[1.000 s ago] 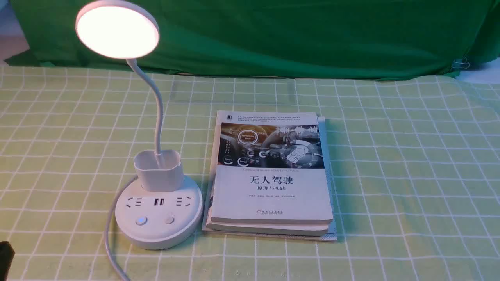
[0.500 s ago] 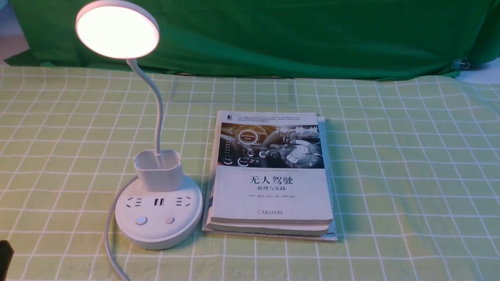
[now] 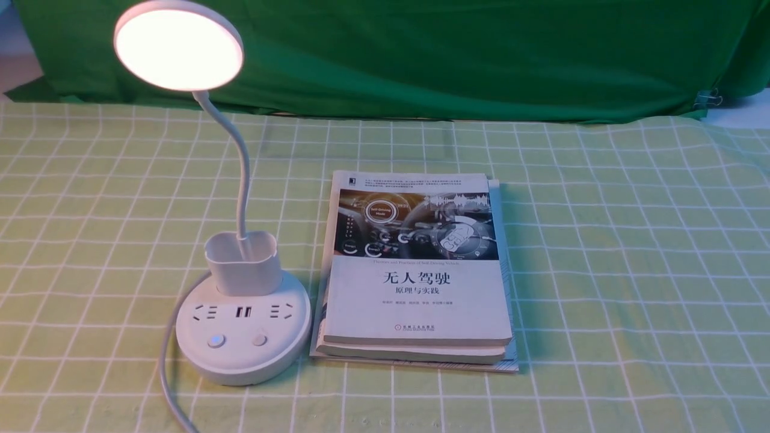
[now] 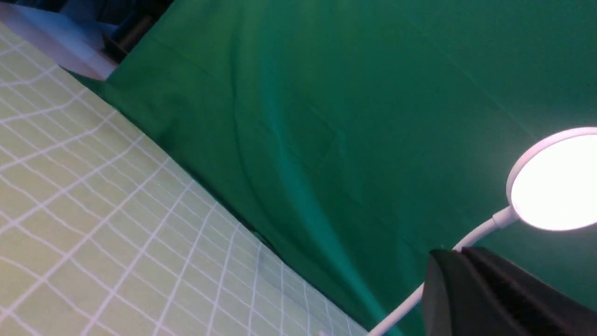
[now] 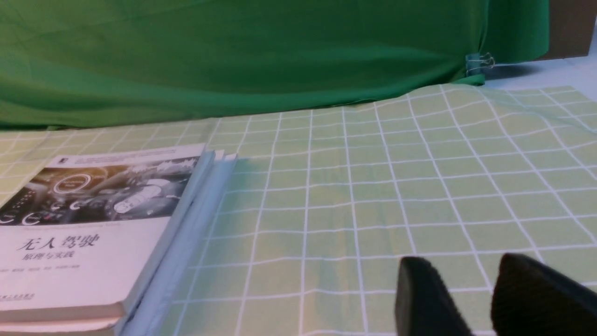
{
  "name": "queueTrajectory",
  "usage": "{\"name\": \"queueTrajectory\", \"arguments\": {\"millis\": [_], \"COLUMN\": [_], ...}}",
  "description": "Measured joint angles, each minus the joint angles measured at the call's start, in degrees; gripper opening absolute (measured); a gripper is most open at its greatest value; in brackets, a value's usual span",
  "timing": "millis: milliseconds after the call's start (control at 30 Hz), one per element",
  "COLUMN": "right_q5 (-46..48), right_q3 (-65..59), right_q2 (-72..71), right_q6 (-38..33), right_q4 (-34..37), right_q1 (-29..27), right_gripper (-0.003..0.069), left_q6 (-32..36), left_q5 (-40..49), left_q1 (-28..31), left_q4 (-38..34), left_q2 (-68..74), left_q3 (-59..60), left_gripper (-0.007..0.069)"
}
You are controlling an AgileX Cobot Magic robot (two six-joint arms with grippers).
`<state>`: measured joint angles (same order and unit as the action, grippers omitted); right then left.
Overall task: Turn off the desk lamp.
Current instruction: Use the left arm to press the button switch on the lamp holder
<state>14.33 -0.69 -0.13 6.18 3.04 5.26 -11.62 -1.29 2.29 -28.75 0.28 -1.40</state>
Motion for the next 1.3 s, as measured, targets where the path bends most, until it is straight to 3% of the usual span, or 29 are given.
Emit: {"name": "queueTrajectory", "arguments": {"millis": [33, 200, 433, 567, 633, 800, 933, 1300], "right_q5": [0.00, 0.00, -0.06, -0.06, -0.06, -0.12, -0.12, -0.12], "right_q3": [0.00, 0.00, 0.00, 0.00, 0.00, 0.00, 0.00, 0.00], "right_q2": [0.00, 0.00, 0.00, 0.00, 0.00, 0.00, 0.00, 0.00], "right_q6": [0.00, 0.00, 0.00, 0.00, -0.02, 0.04, 0.01, 0.01], "right_q4": [0.00, 0.00, 0.00, 0.00, 0.00, 0.00, 0.00, 0.00], "right_q1": [0.00, 0.00, 0.00, 0.00, 0.00, 0.00, 0.00, 0.00], "right_gripper": [0.0239, 0.0239, 0.0239, 0.0239, 0.0239, 0.0239, 0.0239, 0.0239], "left_q6": [-0.02, 2.61, 18.07, 19.38, 17.61, 14.87, 14.79, 14.79], "left_q5": [0.00, 22.49, 50.87, 52.87, 53.40, 54.59, 54.18, 52.06], "left_q1": [0.00, 0.00, -0.87, -6.27, -13.66, -22.97, -25.29, -25.11], "left_q4": [0.09, 8.93, 12.17, 14.37, 19.45, 23.24, 23.30, 23.41], "left_q2": [0.15, 12.90, 42.10, 53.09, 62.37, 75.21, 84.11, 96.41], "left_q3": [-0.36, -16.83, -37.26, -41.62, -44.83, -50.67, -54.09, -62.66], "left_gripper": [0.0001, 0.0001, 0.0001, 0.0001, 0.0001, 0.0001, 0.0001, 0.0001]}}
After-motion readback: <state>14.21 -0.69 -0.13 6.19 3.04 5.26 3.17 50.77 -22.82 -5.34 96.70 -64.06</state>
